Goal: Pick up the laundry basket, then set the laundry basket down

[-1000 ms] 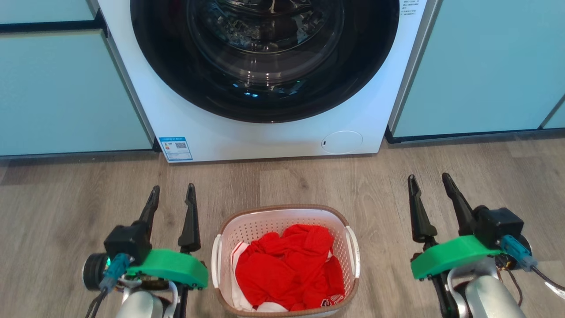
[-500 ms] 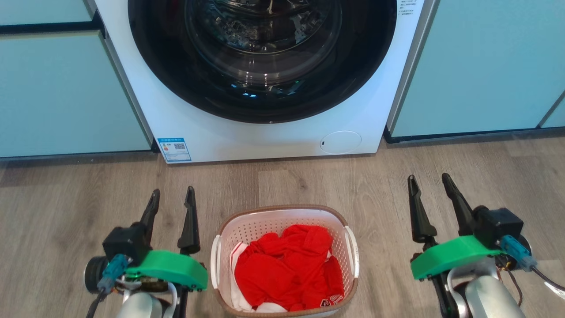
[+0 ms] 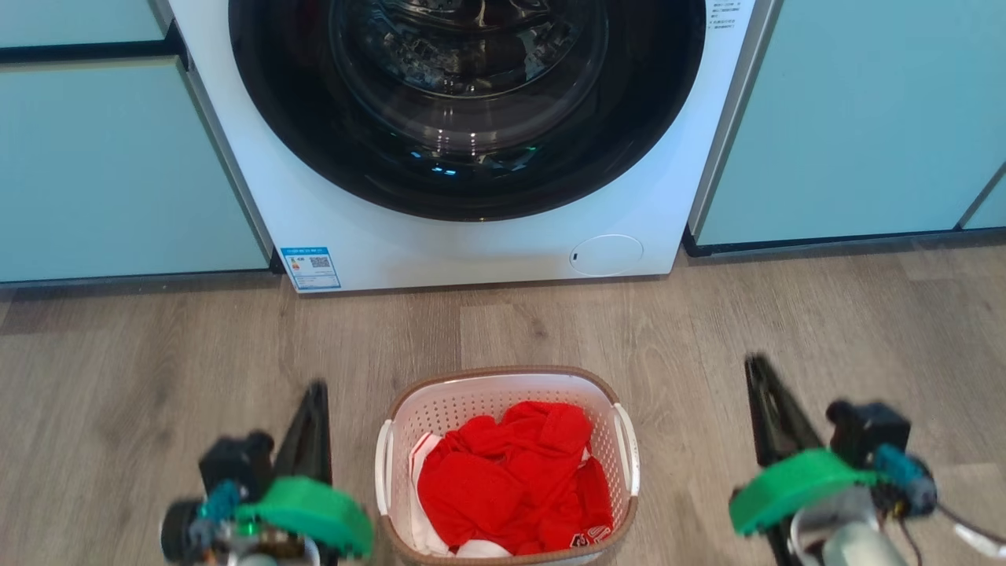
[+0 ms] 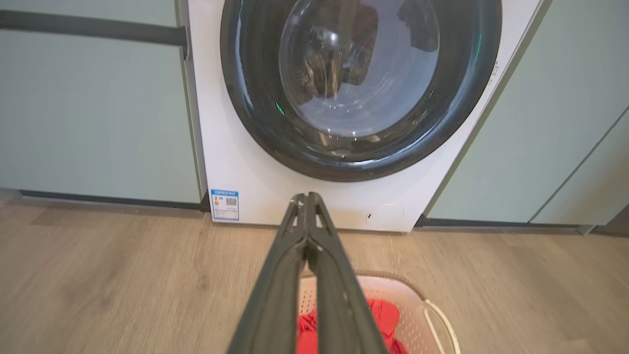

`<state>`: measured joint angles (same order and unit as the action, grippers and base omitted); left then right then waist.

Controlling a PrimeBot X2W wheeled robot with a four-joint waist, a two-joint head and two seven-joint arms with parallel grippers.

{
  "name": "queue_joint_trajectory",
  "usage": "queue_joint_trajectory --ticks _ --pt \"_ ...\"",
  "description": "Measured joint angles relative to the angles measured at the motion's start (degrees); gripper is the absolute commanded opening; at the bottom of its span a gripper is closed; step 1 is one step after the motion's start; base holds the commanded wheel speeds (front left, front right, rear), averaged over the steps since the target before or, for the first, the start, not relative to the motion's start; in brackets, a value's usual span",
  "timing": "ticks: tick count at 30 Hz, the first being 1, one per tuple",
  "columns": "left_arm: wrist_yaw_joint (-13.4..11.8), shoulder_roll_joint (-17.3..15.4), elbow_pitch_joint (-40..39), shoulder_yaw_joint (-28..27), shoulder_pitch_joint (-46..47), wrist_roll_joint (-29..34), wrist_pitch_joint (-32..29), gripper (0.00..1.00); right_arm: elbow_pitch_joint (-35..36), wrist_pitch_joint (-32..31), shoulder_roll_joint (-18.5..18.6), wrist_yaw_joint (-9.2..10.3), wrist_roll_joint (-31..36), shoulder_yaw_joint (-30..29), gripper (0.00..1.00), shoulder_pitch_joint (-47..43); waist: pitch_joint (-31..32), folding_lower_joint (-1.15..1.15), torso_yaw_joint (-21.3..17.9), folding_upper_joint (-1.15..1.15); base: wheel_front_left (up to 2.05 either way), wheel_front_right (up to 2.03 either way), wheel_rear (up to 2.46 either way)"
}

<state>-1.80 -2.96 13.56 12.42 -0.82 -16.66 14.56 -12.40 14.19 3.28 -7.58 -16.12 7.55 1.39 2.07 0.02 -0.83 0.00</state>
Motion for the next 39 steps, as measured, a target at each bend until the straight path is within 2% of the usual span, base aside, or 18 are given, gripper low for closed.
queue_joint_trajectory --ticks 4,39 --pt "0.02 -0.01 2.24 0.0 -3.02 -1.34 -0.45 0.0 -2.03 -0.32 0.0 0.0 -1.3 0.03 0.0 -2.8 -0.04 0.0 0.02 0.0 0.0 0.0 0.0" --pt "2.45 -0.1 2.13 -3.8 -1.18 -22.92 -5.57 0.0 -2.2 -4.89 0.15 0.0 -23.51 -2.52 0.0 -1.55 -0.69 0.0 0.25 0.0 0.0 0.0 0.0"
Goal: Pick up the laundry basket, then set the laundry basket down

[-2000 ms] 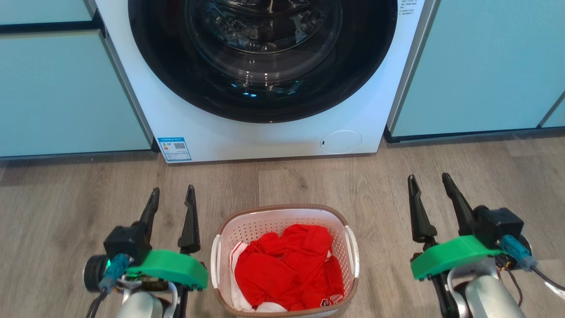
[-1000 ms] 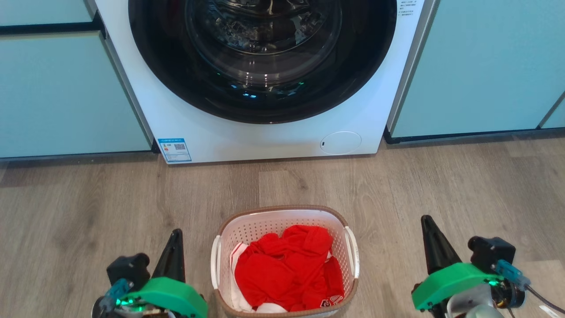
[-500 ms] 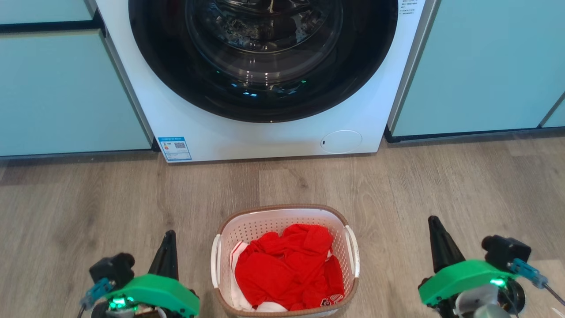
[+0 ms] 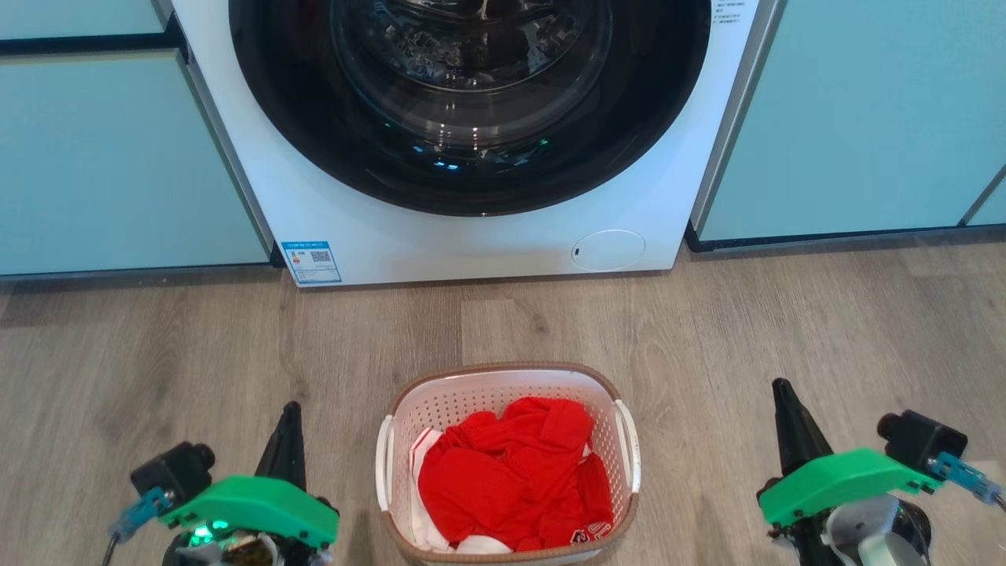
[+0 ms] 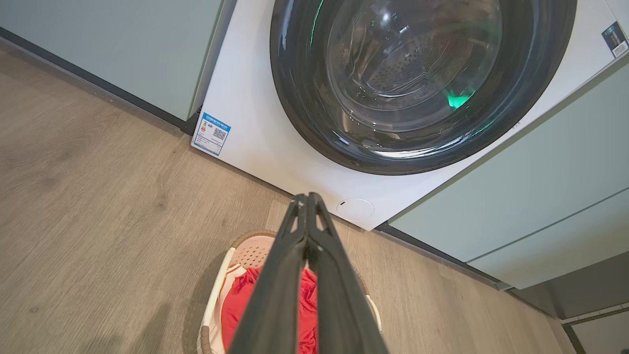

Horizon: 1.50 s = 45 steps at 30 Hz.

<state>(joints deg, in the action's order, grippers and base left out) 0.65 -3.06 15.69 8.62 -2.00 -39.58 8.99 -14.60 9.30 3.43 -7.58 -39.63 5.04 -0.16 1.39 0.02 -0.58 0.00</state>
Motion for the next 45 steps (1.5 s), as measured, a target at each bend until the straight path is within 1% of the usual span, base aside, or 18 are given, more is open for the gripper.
queue_joint_trajectory --ticks 17,23,24,37,45 --pt "1.35 -0.01 -0.02 -2.0 1.08 -10.25 -2.93 0.0 -0.18 -2.7 0.09 0.0 -10.56 -1.88 0.0 0.03 -0.31 0.0 0.11 0.0 0.0 0.0 0.0" --pt "1.46 -0.01 0.0 -2.65 1.08 -13.88 -3.74 0.0 -0.31 -3.47 0.09 0.0 -14.17 -2.67 0.0 0.27 -0.41 0.0 0.15 0.0 0.0 0.0 0.0" --pt "1.82 -0.01 0.0 -2.97 1.08 -14.47 -3.98 0.0 -0.33 -3.7 0.1 0.0 -14.79 -2.83 0.0 0.3 -0.43 0.0 0.15 0.0 0.0 0.0 0.0" --pt "2.83 -0.02 0.0 -4.68 1.56 -22.21 -5.99 0.0 -0.48 -5.52 0.13 0.0 -22.62 -4.13 0.0 1.19 -0.66 -0.01 0.24 -0.01 0.0 0.0 0.0" --pt "2.97 -0.03 0.0 -5.76 2.33 -26.98 -7.3 0.0 -0.54 -7.05 0.14 0.0 -27.43 -5.16 0.0 1.19 -0.8 -0.01 0.29 -0.01 0.0 0.0 0.0"
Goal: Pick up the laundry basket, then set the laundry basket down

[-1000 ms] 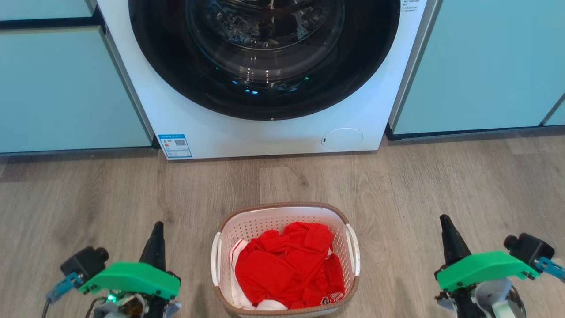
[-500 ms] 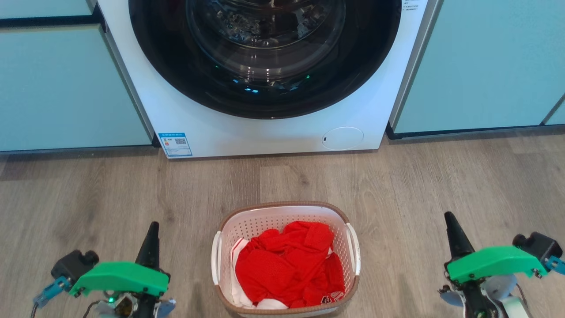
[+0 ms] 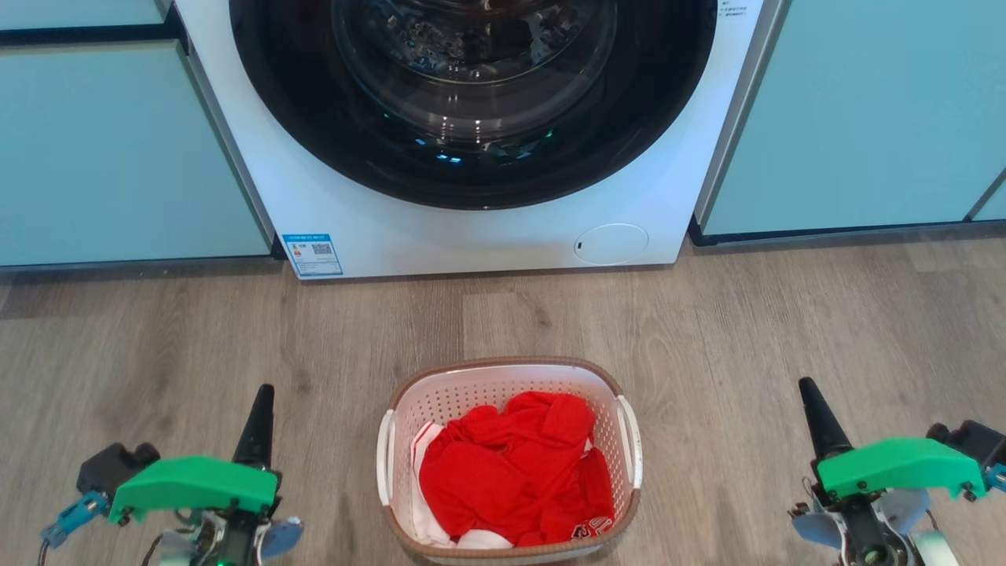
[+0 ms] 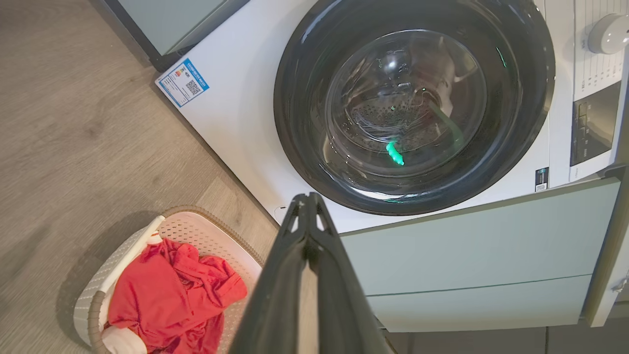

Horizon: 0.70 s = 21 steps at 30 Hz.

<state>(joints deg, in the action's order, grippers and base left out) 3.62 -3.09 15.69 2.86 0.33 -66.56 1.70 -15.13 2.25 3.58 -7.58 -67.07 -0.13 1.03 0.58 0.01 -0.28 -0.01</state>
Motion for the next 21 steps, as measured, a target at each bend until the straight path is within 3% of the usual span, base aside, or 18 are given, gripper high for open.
queue_joint_trajectory --ticks 21 --pt "1.74 0.02 0.03 -3.09 1.17 -11.96 -3.24 0.0 -0.32 -3.21 0.01 0.0 -12.1 -2.37 0.0 1.17 -0.36 -0.01 0.13 0.0 0.0 0.0 0.0"
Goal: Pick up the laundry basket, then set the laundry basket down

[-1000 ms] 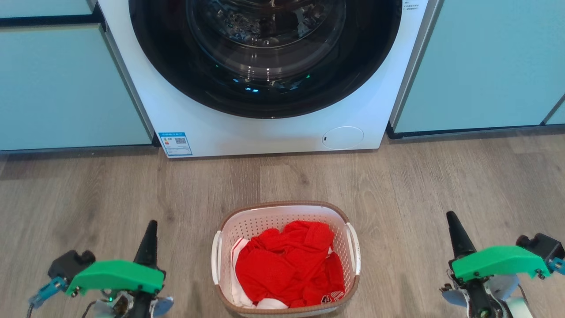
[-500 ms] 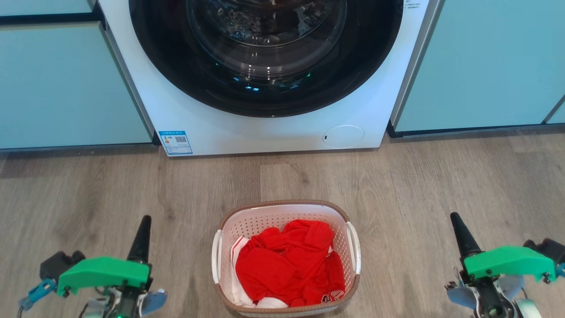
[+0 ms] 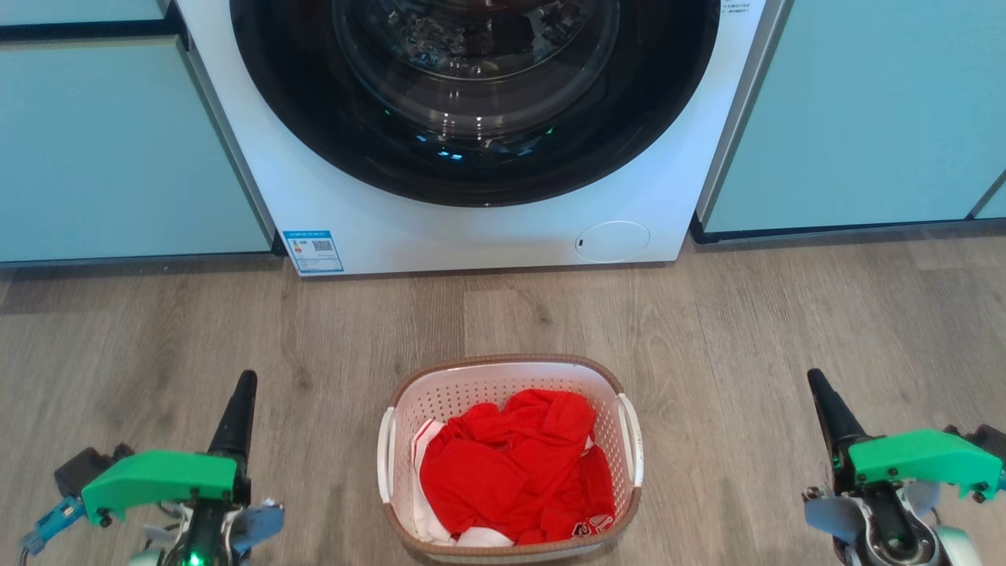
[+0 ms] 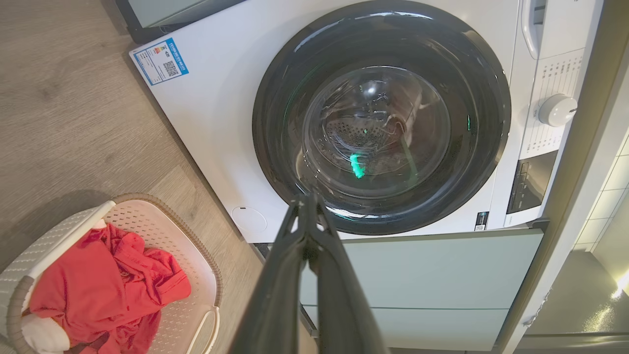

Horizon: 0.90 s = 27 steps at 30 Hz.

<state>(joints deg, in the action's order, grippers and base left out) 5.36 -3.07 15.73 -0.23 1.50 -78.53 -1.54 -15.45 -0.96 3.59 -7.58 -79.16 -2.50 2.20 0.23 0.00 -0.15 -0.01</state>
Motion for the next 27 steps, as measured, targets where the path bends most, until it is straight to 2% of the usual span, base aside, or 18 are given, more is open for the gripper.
queue_joint_trajectory --ticks 23,27 --pt "1.75 0.03 0.01 -2.85 1.25 -13.52 -3.97 0.0 -0.25 -3.6 -0.01 0.01 -13.66 -3.07 0.0 0.23 -0.41 0.0 0.15 0.01 0.0 0.0 0.0" --pt "1.75 0.04 0.01 -3.64 1.26 -14.24 -4.0 0.0 -0.32 -3.86 -0.02 0.01 -14.17 -3.24 0.0 0.85 -0.41 0.0 0.15 0.01 0.0 0.0 0.0"
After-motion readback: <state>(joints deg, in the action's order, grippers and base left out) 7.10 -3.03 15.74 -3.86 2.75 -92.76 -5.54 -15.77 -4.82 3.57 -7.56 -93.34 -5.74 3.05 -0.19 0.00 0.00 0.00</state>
